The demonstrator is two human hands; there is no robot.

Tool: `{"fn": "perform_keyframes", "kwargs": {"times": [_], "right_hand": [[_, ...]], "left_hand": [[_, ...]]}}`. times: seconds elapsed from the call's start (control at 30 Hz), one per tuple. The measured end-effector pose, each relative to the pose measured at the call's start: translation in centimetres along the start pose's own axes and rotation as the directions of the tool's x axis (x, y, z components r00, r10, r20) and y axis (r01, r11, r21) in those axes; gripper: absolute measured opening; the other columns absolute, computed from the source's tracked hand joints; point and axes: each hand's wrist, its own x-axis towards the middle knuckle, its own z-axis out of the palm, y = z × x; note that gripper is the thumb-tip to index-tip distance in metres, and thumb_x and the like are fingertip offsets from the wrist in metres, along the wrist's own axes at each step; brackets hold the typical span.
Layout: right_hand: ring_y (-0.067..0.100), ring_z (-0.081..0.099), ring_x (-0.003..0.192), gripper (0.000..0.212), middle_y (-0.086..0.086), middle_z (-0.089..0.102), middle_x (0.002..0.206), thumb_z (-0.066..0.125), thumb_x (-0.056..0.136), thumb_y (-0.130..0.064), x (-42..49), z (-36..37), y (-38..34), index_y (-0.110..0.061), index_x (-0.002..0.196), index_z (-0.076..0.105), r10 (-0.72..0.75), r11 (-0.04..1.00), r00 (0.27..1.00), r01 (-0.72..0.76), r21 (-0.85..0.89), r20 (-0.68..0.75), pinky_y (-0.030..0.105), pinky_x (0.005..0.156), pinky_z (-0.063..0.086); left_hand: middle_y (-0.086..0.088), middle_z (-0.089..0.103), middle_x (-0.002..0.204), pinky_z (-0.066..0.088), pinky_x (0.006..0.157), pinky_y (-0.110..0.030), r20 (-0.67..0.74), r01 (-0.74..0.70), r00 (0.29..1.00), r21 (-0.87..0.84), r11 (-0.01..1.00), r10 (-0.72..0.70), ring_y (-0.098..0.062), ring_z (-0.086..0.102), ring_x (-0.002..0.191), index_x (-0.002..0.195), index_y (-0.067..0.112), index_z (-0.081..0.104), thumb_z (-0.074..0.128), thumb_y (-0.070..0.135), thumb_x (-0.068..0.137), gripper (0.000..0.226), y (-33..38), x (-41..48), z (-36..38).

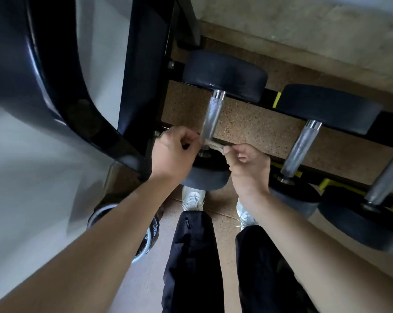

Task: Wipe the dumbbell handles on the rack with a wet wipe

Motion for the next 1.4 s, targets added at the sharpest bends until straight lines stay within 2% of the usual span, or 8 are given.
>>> {"fn": "perform_keyframes", "kwargs": {"times": [0.1, 0.33, 0.5, 0.73, 0.83, 0.93, 1.2, 1.4], "right_hand": [[0.014, 0.074, 0.075, 0.007, 0.003, 0.075, 0.081, 0.073, 0.093, -0.015, -2.1, -2.3, -0.3, -0.015, 0.086, 0.070, 0.044, 0.992, 0.994, -0.055, 0.113, 0.101, 0.024, 0.065, 0.057], [0.021, 0.076, 0.080, 0.014, 0.015, 0.077, 0.092, 0.070, 0.091, 0.001, -6.3, -7.8, -4.4, 0.000, 0.105, 0.071, 0.048, 0.981, 0.959, -0.097, 0.166, 0.279, 0.020, 0.066, 0.057], [0.019, 0.076, 0.087, 0.019, 0.013, 0.077, 0.096, 0.071, 0.089, 0.005, -9.6, -11.8, -7.9, -0.003, 0.107, 0.071, 0.022, 0.987, 0.929, -0.080, 0.142, 0.369, 0.026, 0.078, 0.061], [0.017, 0.076, 0.083, 0.010, 0.007, 0.077, 0.087, 0.074, 0.087, 0.000, -12.4, -14.6, -9.7, -0.009, 0.093, 0.074, -0.053, 0.999, 0.896, 0.043, 0.032, 0.441, 0.023, 0.071, 0.058], [0.016, 0.075, 0.081, 0.011, 0.003, 0.078, 0.084, 0.073, 0.089, -0.003, -13.7, -13.7, -9.0, -0.013, 0.093, 0.077, -0.063, 0.993, 0.873, 0.105, -0.062, 0.484, 0.025, 0.069, 0.059], [0.017, 0.076, 0.079, 0.013, 0.004, 0.078, 0.085, 0.072, 0.090, -0.002, -15.3, -11.5, -7.4, -0.009, 0.099, 0.078, -0.037, 0.978, 0.831, 0.145, -0.153, 0.555, 0.031, 0.072, 0.062], [-0.005, 0.068, 0.080, 0.029, -0.013, 0.076, 0.089, 0.074, 0.085, -0.001, -20.3, -2.1, -1.5, -0.026, 0.098, 0.078, 0.104, 0.856, 0.556, 0.372, -0.358, 0.825, 0.012, 0.077, 0.050], [0.010, 0.070, 0.078, 0.013, -0.003, 0.075, 0.081, 0.077, 0.083, -0.007, -23.6, 5.9, 2.6, -0.019, 0.088, 0.077, 0.154, 0.815, 0.563, 0.392, -0.426, 0.812, 0.028, 0.076, 0.059]], "left_hand": [[0.013, 0.072, 0.080, 0.056, 0.072, -0.029, -0.054, -0.001, 0.999, -0.101, 0.995, -0.005, -0.002, 0.067, 0.075, 0.085, 0.021, 0.076, 0.077, 0.024, 0.088, 0.004, 0.9, -3.2, -0.3], [0.015, 0.072, 0.077, 0.048, 0.066, -0.008, -0.107, 0.138, 0.976, -0.364, 0.921, -0.189, 0.005, 0.067, 0.068, 0.088, 0.016, 0.076, 0.078, 0.014, 0.090, 0.004, 6.6, -10.9, -0.5], [0.010, 0.077, 0.082, 0.057, 0.072, -0.026, -0.098, 0.173, 0.964, -0.466, 0.868, -0.245, -0.009, 0.072, 0.074, 0.090, 0.019, 0.081, 0.078, 0.019, 0.090, 0.002, 11.1, -15.6, -1.0], [-0.009, 0.078, 0.088, 0.055, 0.071, -0.021, -0.015, 0.245, 0.921, -0.756, 0.608, -0.390, -0.014, 0.070, 0.076, 0.092, 0.002, 0.075, 0.069, 0.000, 0.094, 0.007, 14.2, -20.2, -2.9], [-0.011, 0.078, 0.096, 0.056, 0.079, -0.026, 0.074, 0.298, 0.913, -0.793, 0.532, -0.402, -0.015, 0.069, 0.084, 0.099, 0.002, 0.077, 0.064, 0.002, 0.096, 0.014, 12.7, -22.8, -3.6], [-0.005, 0.079, 0.097, 0.056, 0.088, -0.032, 0.112, 0.347, 0.901, -0.767, 0.540, -0.420, -0.017, 0.073, 0.091, 0.101, 0.014, 0.078, 0.080, 0.019, 0.088, 0.015, 9.5, -25.3, -4.2], [-0.010, 0.074, 0.086, 0.049, 0.075, -0.031, 0.129, 0.433, 0.783, -0.816, 0.383, -0.609, -0.014, 0.061, 0.075, 0.099, -0.004, 0.074, 0.070, 0.000, 0.093, 0.008, -2.0, -30.9, -6.4], [0.001, 0.075, 0.080, 0.050, 0.065, -0.017, 0.130, 0.469, 0.677, -0.834, 0.289, -0.725, -0.003, 0.060, 0.064, 0.092, 0.007, 0.075, 0.067, 0.008, 0.097, 0.010, -9.1, -33.2, -8.3]]}}
